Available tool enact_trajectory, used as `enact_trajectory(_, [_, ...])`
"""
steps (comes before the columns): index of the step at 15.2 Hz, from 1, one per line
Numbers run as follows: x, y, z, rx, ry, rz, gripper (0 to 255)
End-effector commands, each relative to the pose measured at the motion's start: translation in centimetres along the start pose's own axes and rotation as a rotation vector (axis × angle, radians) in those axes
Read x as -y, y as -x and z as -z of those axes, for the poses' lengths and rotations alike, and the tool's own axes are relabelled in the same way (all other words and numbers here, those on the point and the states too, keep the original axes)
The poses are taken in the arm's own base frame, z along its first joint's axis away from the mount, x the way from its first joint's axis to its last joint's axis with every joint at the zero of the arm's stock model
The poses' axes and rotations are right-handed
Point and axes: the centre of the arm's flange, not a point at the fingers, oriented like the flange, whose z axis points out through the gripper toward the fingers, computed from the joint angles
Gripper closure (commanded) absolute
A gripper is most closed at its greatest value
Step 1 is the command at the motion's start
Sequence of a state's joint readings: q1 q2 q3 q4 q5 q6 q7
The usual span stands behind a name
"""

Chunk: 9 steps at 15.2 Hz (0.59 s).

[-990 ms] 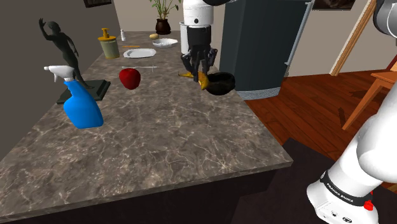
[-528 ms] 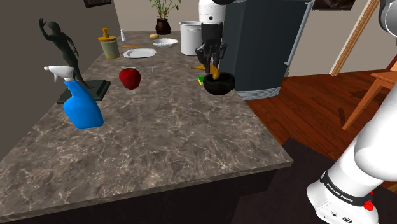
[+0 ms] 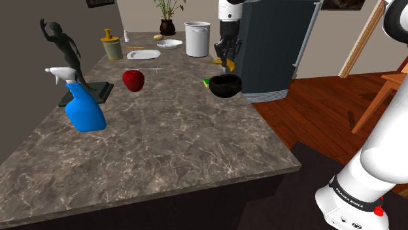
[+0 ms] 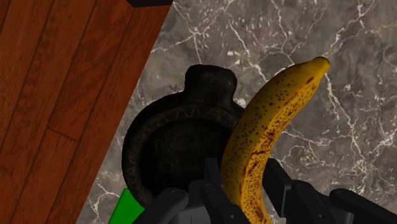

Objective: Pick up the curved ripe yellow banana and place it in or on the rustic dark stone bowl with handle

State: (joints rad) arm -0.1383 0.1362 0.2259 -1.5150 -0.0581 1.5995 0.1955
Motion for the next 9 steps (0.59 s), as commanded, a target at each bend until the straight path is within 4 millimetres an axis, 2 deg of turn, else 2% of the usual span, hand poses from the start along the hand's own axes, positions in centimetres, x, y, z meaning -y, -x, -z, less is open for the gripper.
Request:
enact_trajectory(1, [-2.2, -1.2, -0.1, 0.000, 0.000, 0.001, 255])
enact_trajectory(2, [-3.4, -1.7, -0.1, 0.000, 0.000, 0.001, 255])
enact_trajectory(3, [-5.4, -2.7, -0.1, 0.000, 0.000, 0.001, 255])
enact_trajectory(9, [-5.3, -2.8, -3.3, 0.000, 0.000, 0.001, 255])
